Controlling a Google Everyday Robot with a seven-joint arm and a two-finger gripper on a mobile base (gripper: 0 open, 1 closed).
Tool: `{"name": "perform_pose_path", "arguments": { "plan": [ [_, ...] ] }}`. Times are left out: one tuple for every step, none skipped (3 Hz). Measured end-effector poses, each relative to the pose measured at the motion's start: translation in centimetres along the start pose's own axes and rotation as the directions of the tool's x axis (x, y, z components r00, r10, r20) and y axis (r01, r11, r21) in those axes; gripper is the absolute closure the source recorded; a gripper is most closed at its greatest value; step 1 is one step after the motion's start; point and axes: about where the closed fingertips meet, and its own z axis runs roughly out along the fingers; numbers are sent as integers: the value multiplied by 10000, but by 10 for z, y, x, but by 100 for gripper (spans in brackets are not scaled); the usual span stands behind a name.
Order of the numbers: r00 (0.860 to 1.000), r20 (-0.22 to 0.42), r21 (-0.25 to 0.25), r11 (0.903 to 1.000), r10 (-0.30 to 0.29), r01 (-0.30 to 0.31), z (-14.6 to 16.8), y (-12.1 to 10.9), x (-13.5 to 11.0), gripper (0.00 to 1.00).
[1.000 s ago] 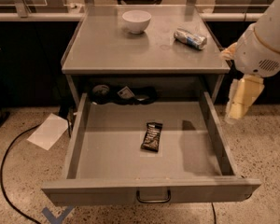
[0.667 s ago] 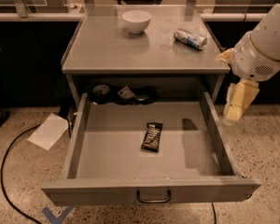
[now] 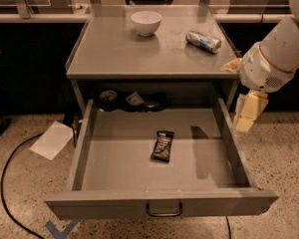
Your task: Pick rxbar chocolate from top drawer and place on counter
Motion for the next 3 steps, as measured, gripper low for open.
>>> {"name": "perform_pose_path", "arguments": {
  "plan": [
    [9974, 258, 119, 9976, -679, 676, 7, -5, -16, 0],
    [9738, 560, 395, 9750, -2205, 2185, 8, -2, -39, 0],
    [9094, 567, 342, 9111, -4120, 4107, 11, 7, -53, 0]
  ]
}}
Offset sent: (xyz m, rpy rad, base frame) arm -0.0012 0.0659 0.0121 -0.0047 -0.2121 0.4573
